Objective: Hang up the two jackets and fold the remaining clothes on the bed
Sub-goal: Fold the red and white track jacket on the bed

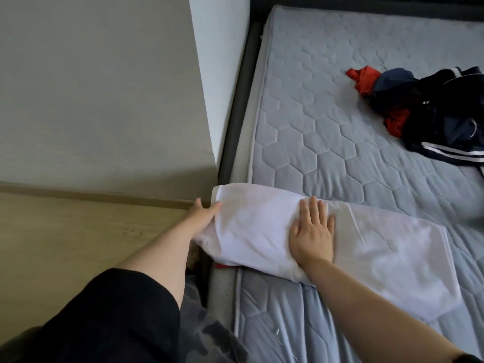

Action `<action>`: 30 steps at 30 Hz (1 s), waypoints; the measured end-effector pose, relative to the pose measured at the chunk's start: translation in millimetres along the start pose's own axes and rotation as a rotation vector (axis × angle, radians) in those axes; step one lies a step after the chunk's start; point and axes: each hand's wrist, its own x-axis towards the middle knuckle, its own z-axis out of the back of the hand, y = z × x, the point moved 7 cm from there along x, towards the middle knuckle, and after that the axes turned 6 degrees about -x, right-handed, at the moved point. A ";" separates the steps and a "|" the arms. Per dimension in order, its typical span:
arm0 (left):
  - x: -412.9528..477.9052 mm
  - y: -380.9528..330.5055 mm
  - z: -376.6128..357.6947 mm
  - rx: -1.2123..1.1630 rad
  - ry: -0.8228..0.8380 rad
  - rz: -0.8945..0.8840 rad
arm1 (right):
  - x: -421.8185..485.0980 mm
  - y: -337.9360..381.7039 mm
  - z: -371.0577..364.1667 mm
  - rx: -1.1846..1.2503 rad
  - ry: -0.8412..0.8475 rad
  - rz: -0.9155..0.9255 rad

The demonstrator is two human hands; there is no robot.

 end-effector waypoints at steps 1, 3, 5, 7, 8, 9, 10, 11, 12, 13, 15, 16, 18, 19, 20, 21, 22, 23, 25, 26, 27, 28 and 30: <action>-5.0 0.9 10.3 -0.045 -0.035 0.058 | 0.3 0.4 0.9 0.001 -0.006 0.000; -17.3 2.5 18.3 -0.140 0.052 0.135 | 0.3 0.8 1.9 0.007 -0.006 -0.003; -33.7 5.4 19.4 -0.185 0.176 0.190 | -0.2 1.6 2.0 0.007 0.000 -0.006; -41.7 6.1 21.4 -0.255 0.229 0.187 | -0.3 2.1 2.4 0.007 0.003 -0.008; -45.5 4.6 21.8 -0.327 0.240 0.180 | -0.6 2.4 2.7 0.009 0.003 -0.009; -48.1 3.2 22.0 -0.437 0.241 0.174 | -0.9 2.6 3.2 0.011 0.003 -0.009; -49.2 4.2 22.7 -0.588 0.229 0.181 | -1.0 2.8 3.6 0.011 0.003 -0.010; -49.6 8.8 21.4 -0.722 0.208 0.213 | -1.3 2.9 4.3 0.010 0.003 -0.010; -50.4 17.3 17.8 -0.756 0.186 0.262 | -1.7 3.0 5.0 0.008 0.004 -0.010; -51.9 27.6 12.9 -0.677 0.155 0.318 | -1.9 3.1 5.5 0.005 0.006 -0.008; -53.0 43.1 11.0 -0.318 0.041 0.392 | -2.3 3.3 5.6 -0.002 0.015 -0.003; -51.7 43.2 15.2 -0.164 -0.045 0.388 | -2.3 3.3 5.6 -0.002 0.018 -0.002; -48.8 29.7 22.9 -0.037 -0.167 0.336 | -2.0 2.9 5.7 0.002 0.021 -0.004; -45.6 20.1 26.7 -0.007 -0.223 0.288 | -1.9 2.8 5.7 0.002 0.022 -0.005; -42.6 9.5 29.4 0.021 -0.270 0.233 | -1.7 2.8 5.4 0.001 0.022 -0.005; -39.3 0.5 29.1 0.022 -0.296 0.171 | -1.6 2.8 5.0 0.002 0.022 -0.005; -36.5 -5.6 24.5 0.003 -0.279 0.115 | -1.3 2.8 4.3 0.003 0.022 -0.005; -34.0 -8.3 17.7 -0.021 -0.237 0.071 | -1.2 2.4 3.7 0.003 0.021 -0.006; -30.5 -5.1 10.2 0.001 -0.201 0.038 | -1.6 2.2 3.6 0.004 0.020 -0.006; -28.2 -1.4 12.6 0.030 -0.237 0.036 | -1.7 2.6 4.0 0.006 0.019 -0.005; -28.1 2.2 16.3 0.068 -0.282 0.046 | -1.8 3.2 4.6 0.008 0.019 -0.001; -29.1 6.3 19.0 0.107 -0.321 0.060 | -2.1 3.7 5.0 0.009 0.016 0.005; -31.1 10.0 16.4 0.152 -0.349 0.092 | -1.9 3.7 5.4 0.011 0.009 0.006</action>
